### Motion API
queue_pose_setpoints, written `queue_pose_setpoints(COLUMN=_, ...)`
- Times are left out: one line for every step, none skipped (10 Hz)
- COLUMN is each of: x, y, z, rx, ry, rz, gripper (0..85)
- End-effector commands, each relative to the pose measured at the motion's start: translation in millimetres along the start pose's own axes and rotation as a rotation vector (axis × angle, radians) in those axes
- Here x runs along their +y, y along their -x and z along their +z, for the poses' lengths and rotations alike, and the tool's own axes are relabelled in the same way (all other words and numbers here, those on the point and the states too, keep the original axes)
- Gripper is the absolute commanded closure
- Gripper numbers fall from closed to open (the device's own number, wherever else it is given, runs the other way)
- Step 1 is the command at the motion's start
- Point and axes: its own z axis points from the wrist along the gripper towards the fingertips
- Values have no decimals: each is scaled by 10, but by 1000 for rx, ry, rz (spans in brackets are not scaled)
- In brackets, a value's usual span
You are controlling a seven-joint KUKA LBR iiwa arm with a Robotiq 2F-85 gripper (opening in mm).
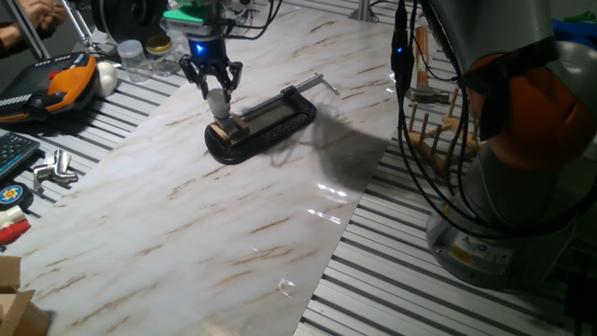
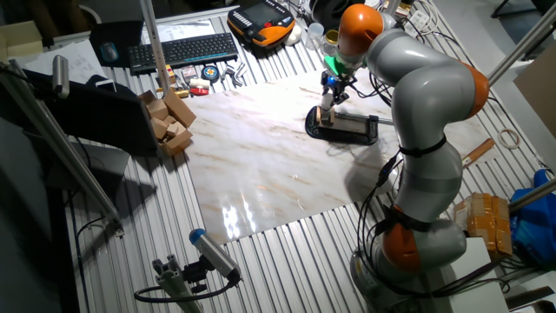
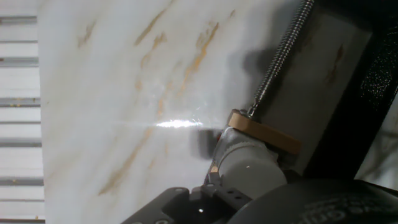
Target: Take out the light bulb by rotating it
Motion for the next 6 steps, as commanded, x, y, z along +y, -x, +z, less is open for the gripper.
queue_pose_setpoints(x=0, y=-1, z=-3, rx=-1, ry=0, rz=-27, gripper=850)
queue_pose_setpoints(x=1, y=0, z=-6, rx=-4, ry=-3, rz=-61, gripper=850)
queue_pose_setpoints(x=1, y=-1, z=-8, rx=-5, ry=-5, rz=-79, gripper=850)
queue_pose_setpoints(x=1, y=-1, z=-9, rx=-6, ry=-5, rz=-105, gripper=850)
queue_pose_setpoints(x=2, y=-1, z=-9, rx=-8, ry=-6, rz=-124, gripper=850)
queue_pose_setpoints(x=2, y=-1, z=-8, rx=-8, ry=-6, rz=-139, gripper=850)
